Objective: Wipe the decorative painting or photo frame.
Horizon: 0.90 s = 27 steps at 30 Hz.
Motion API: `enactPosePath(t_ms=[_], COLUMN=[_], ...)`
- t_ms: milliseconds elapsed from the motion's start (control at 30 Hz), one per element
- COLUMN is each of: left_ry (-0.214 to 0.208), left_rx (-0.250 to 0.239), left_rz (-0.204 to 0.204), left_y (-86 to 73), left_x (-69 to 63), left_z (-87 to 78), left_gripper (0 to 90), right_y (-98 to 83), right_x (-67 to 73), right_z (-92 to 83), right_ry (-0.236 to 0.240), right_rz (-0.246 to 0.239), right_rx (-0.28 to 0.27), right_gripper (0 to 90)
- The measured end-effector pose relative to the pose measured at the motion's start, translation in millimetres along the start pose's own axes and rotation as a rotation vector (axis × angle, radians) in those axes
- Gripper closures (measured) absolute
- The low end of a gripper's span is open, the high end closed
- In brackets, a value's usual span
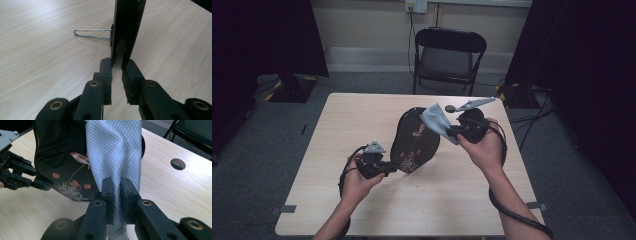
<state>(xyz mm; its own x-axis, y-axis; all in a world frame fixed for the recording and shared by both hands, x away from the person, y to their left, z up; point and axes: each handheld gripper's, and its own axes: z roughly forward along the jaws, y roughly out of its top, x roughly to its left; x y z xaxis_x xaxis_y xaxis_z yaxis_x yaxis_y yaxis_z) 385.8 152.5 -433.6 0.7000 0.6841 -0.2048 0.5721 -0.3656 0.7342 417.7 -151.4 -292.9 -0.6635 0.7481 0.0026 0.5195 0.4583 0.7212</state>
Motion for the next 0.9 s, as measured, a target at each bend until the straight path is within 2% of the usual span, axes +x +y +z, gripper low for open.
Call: enactPosePath(t_ms=[133,200,267,633,667,767,900], left_ry=[0.002,0.002,0.002,-0.001,0.0,0.0,0.0], left_rx=[0.003,0.004,0.004,0.007,0.007,0.007,0.008], left_rz=[0.004,0.007,0.005,0.006,0.007,0.008,0.012], left_y=[0.0,-0.1,0.0,0.4,0.4,0.4,0.3], left_x=[-0.2,0.1,-0.1,0.9,0.6,0.3,0.3], left_z=[-0.5,-0.7,-0.6,-0.9,-0.9,-0.9,-1.0], left_gripper=[78.6,78.6,78.6,78.6,78.6,78.6,78.6], right_y=[1.8,-6.1,-8.5,-45.8,-54.3,-66.5,-81.6], right_x=[4.2,5.0,5.1,7.7,7.0,8.4,10.6], right_z=[9.6,19.3,21.6,58.0,66.2,78.2,92.8], right_ry=[0.005,0.014,0.016,0.041,0.049,0.053,0.066], right_rz=[-0.008,-0.003,0.003,0.024,0.04,0.044,0.056], right_rx=[0.023,0.039,0.043,0.113,0.134,0.168,0.198], right_gripper=[82.9,82.9,82.9,82.9,82.9,82.9,82.9])
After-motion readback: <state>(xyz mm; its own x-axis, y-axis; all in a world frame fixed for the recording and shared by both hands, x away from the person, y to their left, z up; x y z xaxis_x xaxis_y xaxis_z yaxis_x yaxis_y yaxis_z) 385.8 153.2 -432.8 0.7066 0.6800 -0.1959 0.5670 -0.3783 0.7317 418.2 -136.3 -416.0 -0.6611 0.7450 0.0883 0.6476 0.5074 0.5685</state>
